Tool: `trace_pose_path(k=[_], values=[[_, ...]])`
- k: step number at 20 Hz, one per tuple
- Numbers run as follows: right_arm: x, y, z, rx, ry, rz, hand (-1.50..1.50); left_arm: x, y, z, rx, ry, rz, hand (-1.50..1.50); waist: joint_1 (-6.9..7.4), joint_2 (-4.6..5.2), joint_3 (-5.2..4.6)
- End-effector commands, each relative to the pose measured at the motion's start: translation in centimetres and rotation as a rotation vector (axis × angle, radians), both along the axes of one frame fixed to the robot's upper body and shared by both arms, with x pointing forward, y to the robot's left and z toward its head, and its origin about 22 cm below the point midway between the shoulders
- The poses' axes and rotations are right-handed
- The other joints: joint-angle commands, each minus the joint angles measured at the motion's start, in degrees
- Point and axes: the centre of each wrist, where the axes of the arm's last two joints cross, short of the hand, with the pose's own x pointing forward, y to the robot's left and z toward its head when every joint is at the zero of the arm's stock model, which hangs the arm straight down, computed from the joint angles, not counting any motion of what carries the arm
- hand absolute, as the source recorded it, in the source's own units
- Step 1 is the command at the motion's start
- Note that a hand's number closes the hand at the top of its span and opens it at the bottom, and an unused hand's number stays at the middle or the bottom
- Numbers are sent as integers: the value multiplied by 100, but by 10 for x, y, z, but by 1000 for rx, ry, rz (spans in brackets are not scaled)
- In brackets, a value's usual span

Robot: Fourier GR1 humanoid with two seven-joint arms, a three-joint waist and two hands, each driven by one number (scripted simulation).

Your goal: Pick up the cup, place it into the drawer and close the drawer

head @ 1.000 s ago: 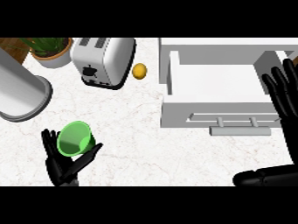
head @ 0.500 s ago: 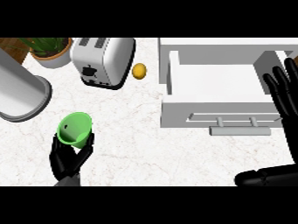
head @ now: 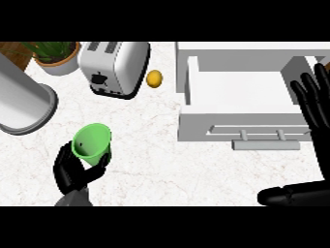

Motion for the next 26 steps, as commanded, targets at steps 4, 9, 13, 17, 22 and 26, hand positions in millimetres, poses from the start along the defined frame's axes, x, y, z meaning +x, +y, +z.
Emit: trace_pose_path(k=[4, 9, 13, 17, 22, 26], values=[[5, -3, -3, 0, -5, 28, -150, 21, 43, 22, 76, -70, -331, 150, -9, 12, 2], [4, -7, -9, -4, 1, 4, -150, 42, 46, 40, 58, -163, -460, 150, -18, 8, 0], [4, 1, 0, 7, 14, -10, -150, 62, 20, 80, 86, -213, -550, 150, 53, -21, 7], [-9, -5, 0, -10, 29, -17, -150, 54, 8, 105, 118, -225, -631, 150, 51, -26, 7], [-6, -10, -8, 7, 11, -2, -150, 77, -28, 162, 84, -272, -702, 150, 36, -23, 8], [-11, -11, -16, -20, 29, -12, -150, 90, -40, 205, 87, -259, -703, 150, 4, -14, 6]])
